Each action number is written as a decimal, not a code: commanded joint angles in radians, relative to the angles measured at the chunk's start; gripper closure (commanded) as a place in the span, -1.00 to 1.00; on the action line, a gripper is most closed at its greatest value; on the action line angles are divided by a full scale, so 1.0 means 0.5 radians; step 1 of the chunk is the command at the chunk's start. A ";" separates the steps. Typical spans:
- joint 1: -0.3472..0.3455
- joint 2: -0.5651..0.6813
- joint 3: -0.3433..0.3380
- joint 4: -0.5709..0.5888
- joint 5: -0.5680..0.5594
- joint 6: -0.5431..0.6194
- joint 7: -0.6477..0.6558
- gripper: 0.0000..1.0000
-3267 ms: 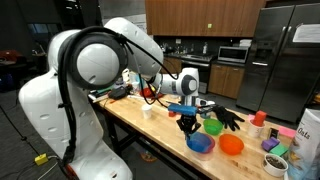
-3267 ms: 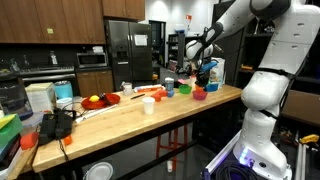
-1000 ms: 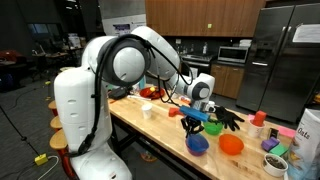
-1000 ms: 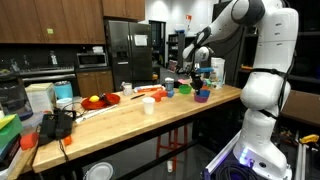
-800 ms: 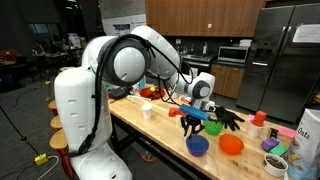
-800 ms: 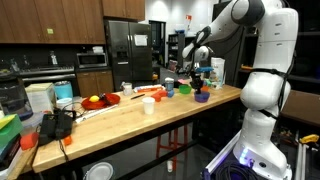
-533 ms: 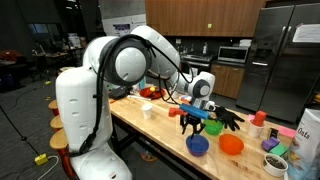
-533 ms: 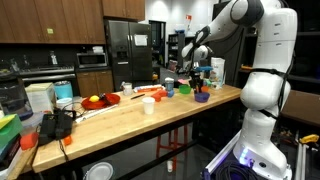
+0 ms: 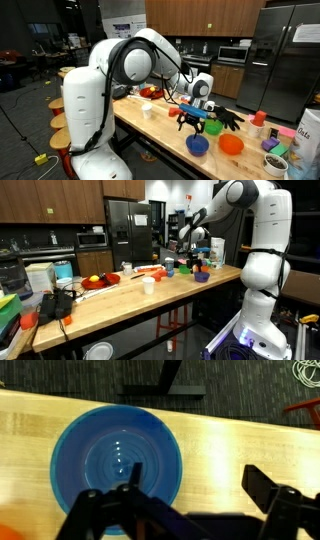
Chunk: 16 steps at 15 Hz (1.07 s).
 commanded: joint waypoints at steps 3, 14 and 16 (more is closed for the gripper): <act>-0.011 0.148 0.032 0.143 0.063 -0.107 -0.015 -1.00; -0.032 0.300 0.054 0.323 0.100 -0.207 -0.043 0.71; -0.042 0.361 0.061 0.411 0.137 -0.240 -0.067 1.00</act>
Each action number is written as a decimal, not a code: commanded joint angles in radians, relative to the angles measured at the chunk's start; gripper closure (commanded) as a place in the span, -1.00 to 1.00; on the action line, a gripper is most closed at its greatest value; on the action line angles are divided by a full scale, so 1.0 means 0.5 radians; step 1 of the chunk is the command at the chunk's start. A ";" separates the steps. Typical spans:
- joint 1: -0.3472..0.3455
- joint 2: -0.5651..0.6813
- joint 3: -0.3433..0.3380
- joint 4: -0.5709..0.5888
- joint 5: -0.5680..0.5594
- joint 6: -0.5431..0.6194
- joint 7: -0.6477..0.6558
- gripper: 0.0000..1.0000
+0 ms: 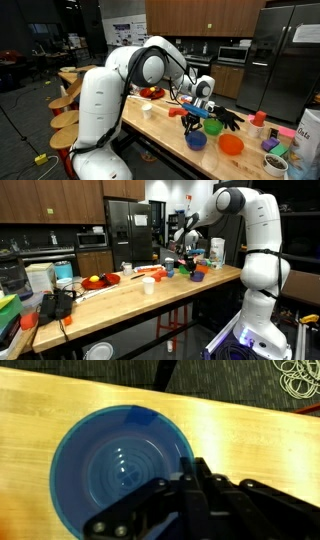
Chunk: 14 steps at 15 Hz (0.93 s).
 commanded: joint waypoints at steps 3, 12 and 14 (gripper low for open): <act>-0.051 -0.128 -0.040 0.146 -0.082 -0.049 0.011 0.99; -0.103 -0.204 -0.089 -0.140 -0.247 0.326 -0.048 0.97; -0.106 -0.234 -0.106 -0.186 -0.297 0.355 -0.033 0.97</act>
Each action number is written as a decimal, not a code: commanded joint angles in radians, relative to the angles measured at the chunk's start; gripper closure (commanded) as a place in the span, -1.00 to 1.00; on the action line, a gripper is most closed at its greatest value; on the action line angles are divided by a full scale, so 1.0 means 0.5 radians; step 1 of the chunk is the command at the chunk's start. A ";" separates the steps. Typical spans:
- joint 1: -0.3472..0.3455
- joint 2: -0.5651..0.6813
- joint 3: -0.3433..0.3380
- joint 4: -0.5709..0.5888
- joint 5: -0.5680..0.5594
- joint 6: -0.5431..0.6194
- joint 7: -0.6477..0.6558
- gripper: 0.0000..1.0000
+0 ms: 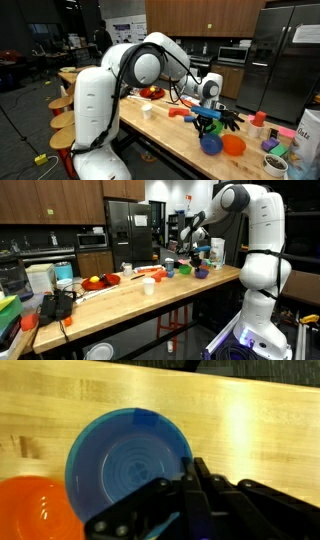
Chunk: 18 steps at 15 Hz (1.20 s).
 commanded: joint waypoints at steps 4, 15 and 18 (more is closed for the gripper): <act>-0.019 -0.173 -0.051 -0.132 -0.195 0.066 0.023 0.97; -0.015 -0.414 -0.095 -0.027 -0.595 -0.169 0.192 0.97; -0.029 -0.362 -0.120 0.056 -0.673 -0.318 0.304 0.97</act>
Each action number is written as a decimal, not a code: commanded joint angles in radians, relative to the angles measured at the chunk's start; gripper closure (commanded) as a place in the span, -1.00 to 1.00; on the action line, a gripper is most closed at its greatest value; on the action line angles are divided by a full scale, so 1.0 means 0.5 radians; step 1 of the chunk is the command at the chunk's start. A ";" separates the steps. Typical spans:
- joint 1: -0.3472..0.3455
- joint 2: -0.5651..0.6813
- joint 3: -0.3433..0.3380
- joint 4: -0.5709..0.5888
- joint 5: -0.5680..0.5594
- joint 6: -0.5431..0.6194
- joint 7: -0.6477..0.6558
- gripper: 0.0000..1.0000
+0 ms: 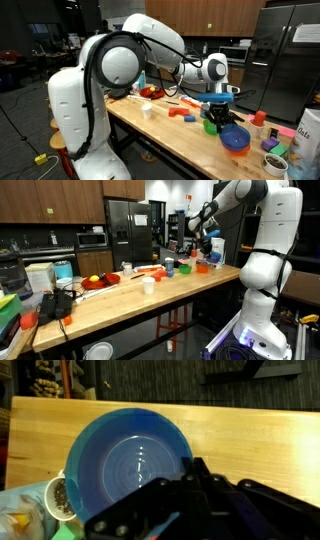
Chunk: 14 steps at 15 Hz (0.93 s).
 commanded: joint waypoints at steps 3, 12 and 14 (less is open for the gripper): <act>-0.050 0.130 -0.056 0.161 -0.101 -0.295 0.235 0.97; -0.094 0.208 -0.079 0.144 -0.040 -0.264 0.226 0.89; -0.091 0.209 -0.077 0.143 -0.040 -0.264 0.226 0.89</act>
